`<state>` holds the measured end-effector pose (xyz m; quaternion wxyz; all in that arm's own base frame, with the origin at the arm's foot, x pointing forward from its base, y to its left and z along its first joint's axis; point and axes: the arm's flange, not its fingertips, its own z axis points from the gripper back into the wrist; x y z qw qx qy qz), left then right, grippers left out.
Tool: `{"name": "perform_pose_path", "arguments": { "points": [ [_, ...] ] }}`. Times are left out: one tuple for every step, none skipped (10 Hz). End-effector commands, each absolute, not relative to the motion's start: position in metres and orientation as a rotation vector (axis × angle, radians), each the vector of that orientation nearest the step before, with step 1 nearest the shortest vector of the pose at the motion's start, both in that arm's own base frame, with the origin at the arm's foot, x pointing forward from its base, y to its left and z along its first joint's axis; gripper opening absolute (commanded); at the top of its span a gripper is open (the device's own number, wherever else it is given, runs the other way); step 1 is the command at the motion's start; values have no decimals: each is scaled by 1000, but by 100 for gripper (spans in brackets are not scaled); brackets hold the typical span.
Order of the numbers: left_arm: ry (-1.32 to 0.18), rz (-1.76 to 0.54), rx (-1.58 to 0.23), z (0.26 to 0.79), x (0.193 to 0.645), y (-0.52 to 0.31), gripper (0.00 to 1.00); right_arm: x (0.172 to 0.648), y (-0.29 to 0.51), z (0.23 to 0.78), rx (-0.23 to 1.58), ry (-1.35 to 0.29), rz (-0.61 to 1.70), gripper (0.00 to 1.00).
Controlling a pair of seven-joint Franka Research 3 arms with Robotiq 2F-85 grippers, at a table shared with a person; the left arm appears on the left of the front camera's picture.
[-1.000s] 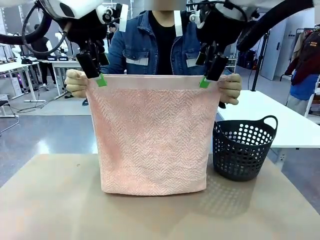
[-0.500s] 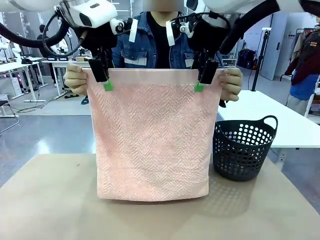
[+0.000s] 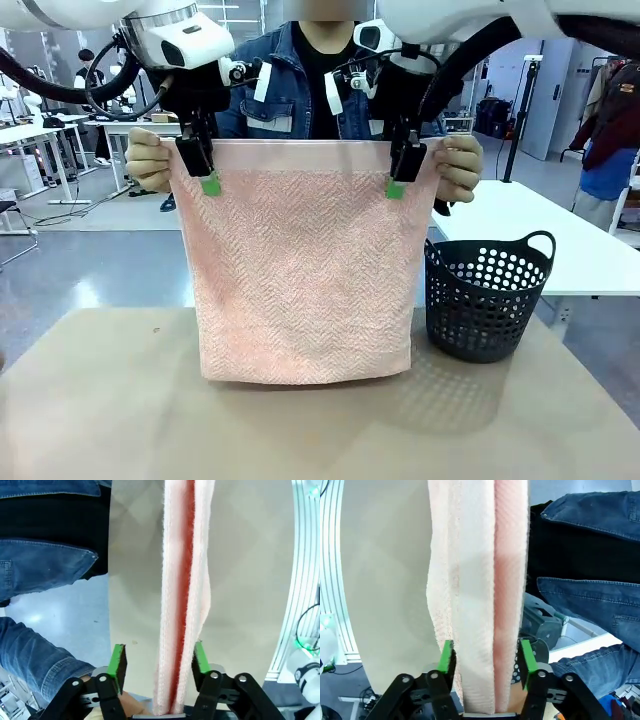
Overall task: Fold the towel.
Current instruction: Release the end of the 100 cm Hotel Towel you were holding and grab the top end of the folded side.
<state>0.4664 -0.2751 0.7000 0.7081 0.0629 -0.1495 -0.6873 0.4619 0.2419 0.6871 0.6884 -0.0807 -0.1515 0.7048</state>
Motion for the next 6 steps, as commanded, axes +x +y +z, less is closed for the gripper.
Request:
{"name": "perform_pose_path", "arguments": {
  "points": [
    [-320, -1510, 138, 704, 465, -275, 0, 463, 245, 693, -199, -327, 1540, 0],
    [-320, -1509, 136, 704, 464, -275, 15, 462, 244, 693, -193, -335, 1537, 0],
    [-321, -1506, 137, 703, 463, -275, 5, 462, 244, 693, -190, -338, 1535, 5],
    [-322, -1503, 136, 704, 463, -276, 0, 461, 244, 692, -188, -342, 1534, 0],
    [-326, -1502, 136, 704, 462, -276, 0, 460, 244, 692, -190, -348, 1531, 0],
    [-327, -1504, 139, 704, 461, -277, 0, 460, 243, 692, -185, -354, 1525, 0]
  ]
}}
